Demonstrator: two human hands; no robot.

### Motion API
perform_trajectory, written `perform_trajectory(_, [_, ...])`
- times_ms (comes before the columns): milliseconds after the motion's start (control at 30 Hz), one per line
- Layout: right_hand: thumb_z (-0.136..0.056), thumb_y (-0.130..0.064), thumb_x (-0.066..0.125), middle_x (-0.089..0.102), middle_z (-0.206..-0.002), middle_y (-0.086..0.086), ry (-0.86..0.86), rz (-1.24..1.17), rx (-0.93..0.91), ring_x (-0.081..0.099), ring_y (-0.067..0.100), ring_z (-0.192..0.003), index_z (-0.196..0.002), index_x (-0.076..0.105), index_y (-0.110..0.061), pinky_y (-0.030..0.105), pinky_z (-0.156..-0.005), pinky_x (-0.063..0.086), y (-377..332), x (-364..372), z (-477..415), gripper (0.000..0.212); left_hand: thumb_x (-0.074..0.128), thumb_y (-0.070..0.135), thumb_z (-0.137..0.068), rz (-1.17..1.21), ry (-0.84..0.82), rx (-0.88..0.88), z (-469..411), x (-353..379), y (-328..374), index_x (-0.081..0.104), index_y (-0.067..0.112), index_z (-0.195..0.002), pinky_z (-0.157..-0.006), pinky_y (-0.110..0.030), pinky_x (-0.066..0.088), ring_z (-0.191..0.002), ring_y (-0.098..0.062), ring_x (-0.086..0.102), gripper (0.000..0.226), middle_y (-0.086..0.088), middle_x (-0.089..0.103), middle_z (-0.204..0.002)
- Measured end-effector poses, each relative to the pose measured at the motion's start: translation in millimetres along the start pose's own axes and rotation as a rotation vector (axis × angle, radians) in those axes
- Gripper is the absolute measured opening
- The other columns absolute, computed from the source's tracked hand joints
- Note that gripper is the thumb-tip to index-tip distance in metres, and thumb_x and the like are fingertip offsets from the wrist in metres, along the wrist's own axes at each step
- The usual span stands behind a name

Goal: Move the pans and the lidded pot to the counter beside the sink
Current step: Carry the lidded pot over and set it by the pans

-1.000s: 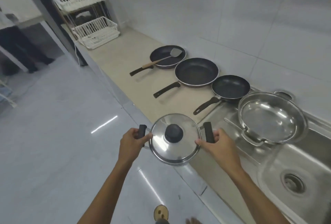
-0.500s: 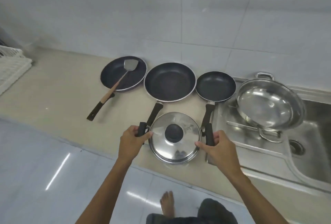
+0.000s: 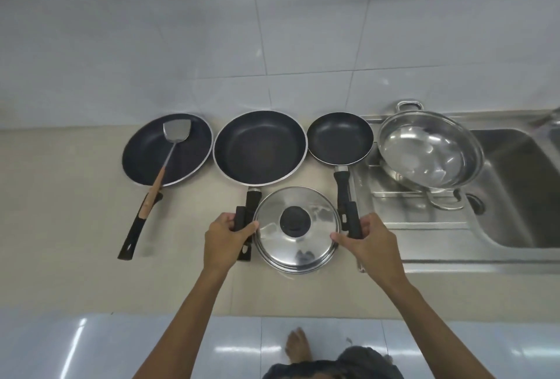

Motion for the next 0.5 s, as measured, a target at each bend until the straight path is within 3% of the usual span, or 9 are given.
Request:
perform_trajectory(300, [-0.068,-0.041,0.093,0.070,-0.080,0.002,0.011,-0.047,0.029,0.068,0.021,-0.072,-0.090,0.058,-0.020,0.042,-0.063,0.059,4.8,0.3,-2.3,0.046,0.086,0.036,-0.078,0.004,-0.043,-0.004,-7.0,8.6,-0.2,0.067,0.013,-0.103,-0.062,-0.017,0.050,-0.078,-0.006,0.071,0.039,0.002,0.075,-0.091])
perform_trajectory(500, [-0.070,-0.044,0.091,0.070,-0.079,0.002,-0.018,-0.037,0.012,0.068,0.021,-0.071,-0.091,0.057,-0.020,0.043,-0.064,0.060,9.7,0.3,-6.8,0.047,0.085,0.040,-0.079,0.012,-0.037,-0.005,-3.6,10.6,0.9,0.066,0.016,-0.103,-0.062,-0.017,0.049,-0.080,-0.008,0.070,0.039,0.004,0.075,-0.092])
Point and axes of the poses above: each hand's wrist, its own z-axis away from the middle knuckle, its own x-axis out of the palm, y = z × x, the point moved 3 cm from there along -z, towards the middle knuckle
